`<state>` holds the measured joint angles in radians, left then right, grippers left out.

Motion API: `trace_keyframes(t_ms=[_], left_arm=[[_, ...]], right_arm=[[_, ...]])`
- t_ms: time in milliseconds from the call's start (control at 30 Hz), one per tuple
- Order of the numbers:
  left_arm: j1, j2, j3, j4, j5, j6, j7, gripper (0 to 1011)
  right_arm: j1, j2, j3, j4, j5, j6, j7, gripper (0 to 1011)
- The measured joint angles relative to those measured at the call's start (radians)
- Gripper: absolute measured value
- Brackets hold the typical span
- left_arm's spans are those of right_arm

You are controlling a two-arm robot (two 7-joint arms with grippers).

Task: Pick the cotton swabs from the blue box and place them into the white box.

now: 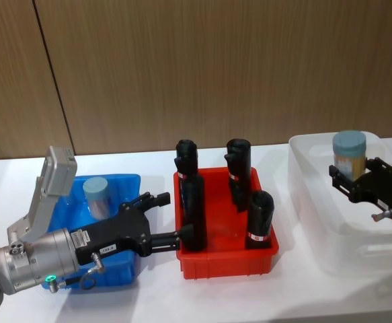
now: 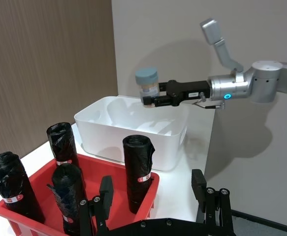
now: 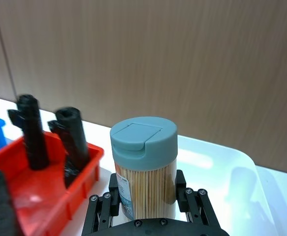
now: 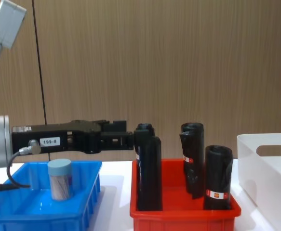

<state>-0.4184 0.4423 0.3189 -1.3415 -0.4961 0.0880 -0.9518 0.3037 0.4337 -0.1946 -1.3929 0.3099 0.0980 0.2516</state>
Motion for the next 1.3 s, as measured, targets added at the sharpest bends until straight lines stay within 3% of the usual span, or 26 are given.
trace_keyframes(t_ms=[267, 633, 733, 967, 1300], left_arm=[[0.000, 0.000, 0.000, 0.000, 0.000, 0.000, 0.000, 1004], [0.000, 0.000, 0.000, 0.000, 0.000, 0.000, 0.000, 1004], [0.000, 0.000, 0.000, 0.000, 0.000, 0.000, 0.000, 1004], [0.001, 0.000, 0.001, -0.002, 0.002, 0.000, 0.007, 1004], [0.020, -0.006, 0.014, -0.031, 0.031, -0.008, 0.103, 1004]], right_arm=[[0.061, -0.022, -0.008, 0.105, -0.041, 0.013, -0.004, 650], [0.102, -0.035, -0.012, 0.174, -0.062, 0.006, -0.004, 938], [0.105, -0.036, -0.011, 0.178, -0.063, 0.001, -0.004, 1001], [0.098, -0.037, -0.011, 0.169, -0.063, 0.000, -0.006, 1002], [0.034, -0.046, -0.014, 0.085, -0.057, -0.010, -0.034, 1002]])
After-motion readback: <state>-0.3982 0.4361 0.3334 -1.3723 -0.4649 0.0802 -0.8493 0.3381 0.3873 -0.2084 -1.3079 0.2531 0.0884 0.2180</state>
